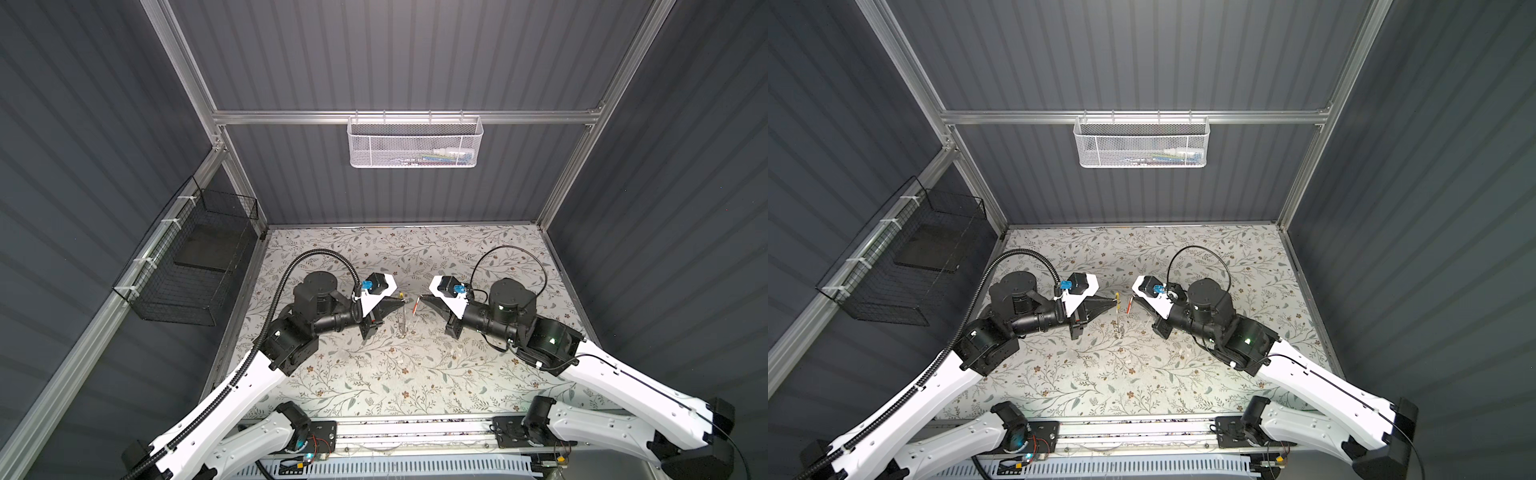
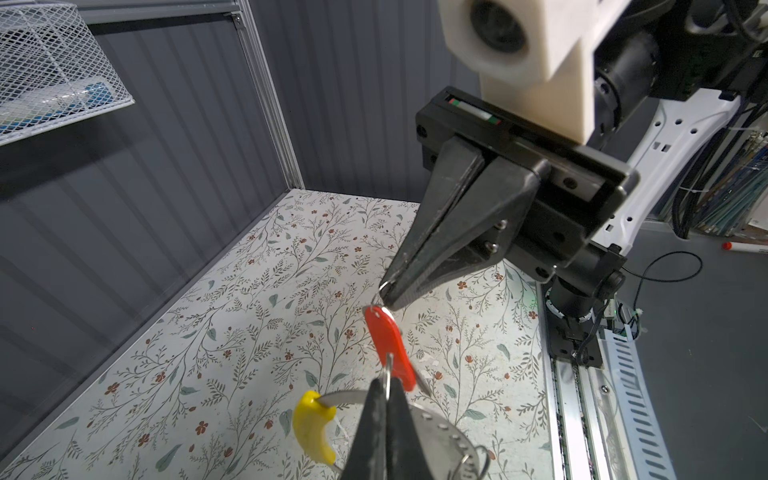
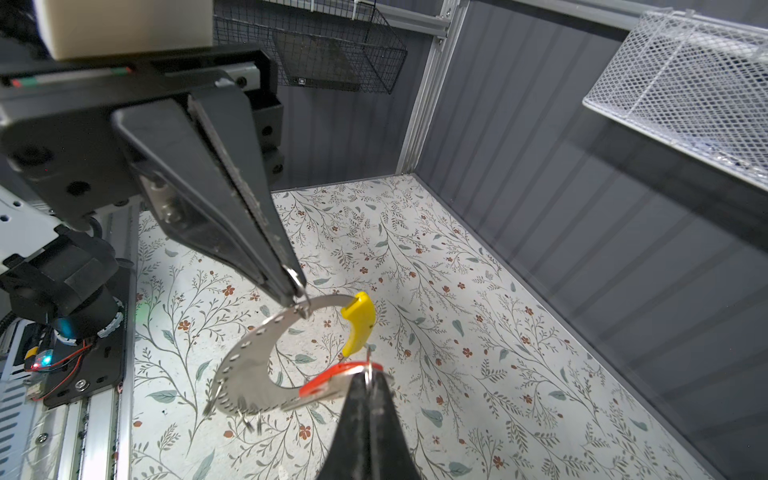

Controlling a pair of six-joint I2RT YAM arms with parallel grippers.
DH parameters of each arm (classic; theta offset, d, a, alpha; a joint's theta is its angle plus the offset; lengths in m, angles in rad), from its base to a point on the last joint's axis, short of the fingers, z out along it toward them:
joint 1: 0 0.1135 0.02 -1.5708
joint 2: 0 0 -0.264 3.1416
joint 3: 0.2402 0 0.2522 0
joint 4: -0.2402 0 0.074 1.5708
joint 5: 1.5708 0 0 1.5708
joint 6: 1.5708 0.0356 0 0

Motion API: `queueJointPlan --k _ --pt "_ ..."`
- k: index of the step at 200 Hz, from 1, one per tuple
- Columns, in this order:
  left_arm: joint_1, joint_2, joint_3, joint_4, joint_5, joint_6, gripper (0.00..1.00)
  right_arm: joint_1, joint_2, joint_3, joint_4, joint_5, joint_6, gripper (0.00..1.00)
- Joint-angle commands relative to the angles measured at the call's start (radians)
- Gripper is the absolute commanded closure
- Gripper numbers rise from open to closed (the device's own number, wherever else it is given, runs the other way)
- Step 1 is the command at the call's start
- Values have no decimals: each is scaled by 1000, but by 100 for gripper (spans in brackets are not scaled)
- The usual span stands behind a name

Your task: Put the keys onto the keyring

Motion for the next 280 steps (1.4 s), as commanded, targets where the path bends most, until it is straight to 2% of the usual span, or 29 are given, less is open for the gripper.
queueJointPlan --k 1,96,280 --pt "-4 10 16 3 3 -5 100 4 -3 -6 22 -40 -17 100" --pt "-4 0 1 16 14 -12 100 55 34 10 26 -15 -33 100" --pt "-5 -6 1 17 15 -12 100 61 30 -7 58 57 -15 100"
